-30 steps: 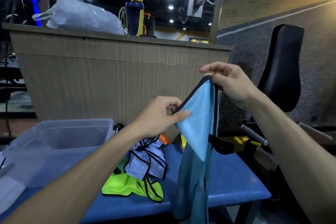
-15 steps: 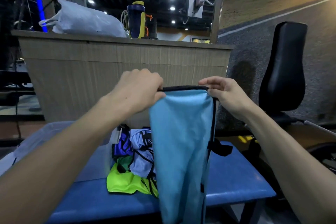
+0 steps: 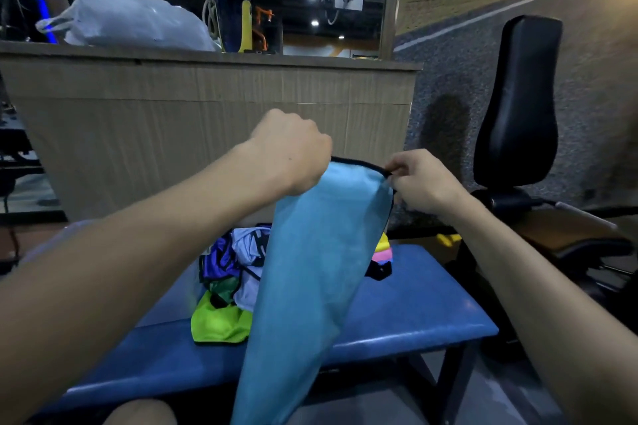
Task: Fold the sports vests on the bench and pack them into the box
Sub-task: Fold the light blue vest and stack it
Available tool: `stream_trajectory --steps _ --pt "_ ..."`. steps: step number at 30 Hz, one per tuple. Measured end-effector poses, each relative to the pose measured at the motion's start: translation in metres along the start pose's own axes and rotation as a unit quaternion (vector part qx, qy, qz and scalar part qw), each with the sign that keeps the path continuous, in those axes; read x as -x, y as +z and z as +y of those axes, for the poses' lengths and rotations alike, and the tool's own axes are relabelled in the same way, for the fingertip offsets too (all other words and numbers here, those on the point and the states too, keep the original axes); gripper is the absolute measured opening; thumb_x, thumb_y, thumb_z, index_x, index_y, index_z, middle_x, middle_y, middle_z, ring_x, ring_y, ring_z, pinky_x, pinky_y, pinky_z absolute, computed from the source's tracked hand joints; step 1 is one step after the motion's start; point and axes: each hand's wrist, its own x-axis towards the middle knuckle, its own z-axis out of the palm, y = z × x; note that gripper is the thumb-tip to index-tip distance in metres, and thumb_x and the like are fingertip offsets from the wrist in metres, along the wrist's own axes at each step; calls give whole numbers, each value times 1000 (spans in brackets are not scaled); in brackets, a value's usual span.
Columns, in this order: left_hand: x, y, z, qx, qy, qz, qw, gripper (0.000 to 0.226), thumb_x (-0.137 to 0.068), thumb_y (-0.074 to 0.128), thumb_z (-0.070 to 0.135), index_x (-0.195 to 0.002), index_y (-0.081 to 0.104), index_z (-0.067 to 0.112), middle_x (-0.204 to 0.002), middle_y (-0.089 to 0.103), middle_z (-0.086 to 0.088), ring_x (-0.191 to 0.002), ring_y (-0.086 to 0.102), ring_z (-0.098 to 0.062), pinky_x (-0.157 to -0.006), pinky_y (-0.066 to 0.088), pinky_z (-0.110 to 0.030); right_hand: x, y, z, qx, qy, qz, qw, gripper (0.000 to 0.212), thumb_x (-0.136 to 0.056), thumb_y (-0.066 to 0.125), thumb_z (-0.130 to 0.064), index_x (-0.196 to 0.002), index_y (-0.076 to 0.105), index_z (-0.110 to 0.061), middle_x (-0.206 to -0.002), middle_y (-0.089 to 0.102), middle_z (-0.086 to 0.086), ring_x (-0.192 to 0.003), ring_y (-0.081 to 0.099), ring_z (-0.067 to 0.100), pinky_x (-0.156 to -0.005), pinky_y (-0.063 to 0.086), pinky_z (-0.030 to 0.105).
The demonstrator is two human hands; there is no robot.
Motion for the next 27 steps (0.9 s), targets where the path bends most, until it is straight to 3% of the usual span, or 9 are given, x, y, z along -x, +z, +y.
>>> stream_trajectory --steps 4,7,10,13,16,19,21,23,27 --pt "-1 -3 11 16 -11 11 1000 21 -105 40 23 -101 60 17 -109 66 -11 -88 57 -32 -65 31 -37 16 -4 3 -188 60 4 980 28 -97 43 8 -88 64 -8 -75 65 10 -51 64 19 -43 49 30" --pt "-4 -2 22 42 11 94 995 32 -109 34 32 -116 59 13 -126 51 -12 -114 48 -32 -69 33 -39 23 -9 11 -269 96 31 958 24 -98 41 11 -97 61 -3 -84 65 12 -49 65 20 -44 55 30" --pt "-16 -1 47 212 41 123 969 40 -109 29 42 -109 57 14 -126 50 -12 -117 48 -35 -76 39 -44 25 -26 34 -293 126 85 944 25 -97 43 10 -95 60 -8 -88 66 13 -50 67 22 -43 54 29" --pt "-45 1 84 411 70 105 903 34 -109 34 41 -87 46 19 -106 64 -15 -104 58 -40 -74 39 -43 20 -57 60 -259 134 132 947 25 -98 43 8 -101 60 -9 -94 66 15 -48 69 21 -41 56 29" --pt "-75 3 116 540 71 140 827 36 -108 42 36 -77 47 18 -77 57 -2 -85 60 -31 -66 25 -38 8 -90 78 -198 146 168 955 26 -99 42 6 -109 59 -11 -106 65 20 -51 71 21 -39 56 32" --pt "-100 4 130 661 47 137 736 42 -107 48 32 -67 44 20 -59 45 6 -52 52 -13 -53 41 -37 -16 -111 83 -156 129 185 962 25 -100 42 5 -110 60 -10 -121 60 26 -54 72 26 -40 55 27" --pt "-109 12 126 715 25 137 685 39 -107 49 31 -71 48 16 -56 40 7 -41 46 -10 -42 51 -36 -41 -107 77 -139 95 177 970 26 -98 41 6 -108 61 -10 -118 62 24 -55 73 27 -47 60 31" --pt "-117 34 113 716 -11 154 681 36 -106 50 33 -79 55 10 -55 38 6 -41 46 -12 -43 53 -39 -76 -85 69 -123 65 171 975 30 -92 44 3 -100 66 -16 -107 68 22 -58 73 29 -52 62 40" --pt "-107 117 76 668 -102 166 718 36 -105 51 37 -80 58 11 -51 41 5 -47 46 -14 -53 49 -40 -149 7 65 -69 5 139 988 31 -72 43 -15 -76 68 -33 -83 72 10 -71 73 34 -68 63 53"
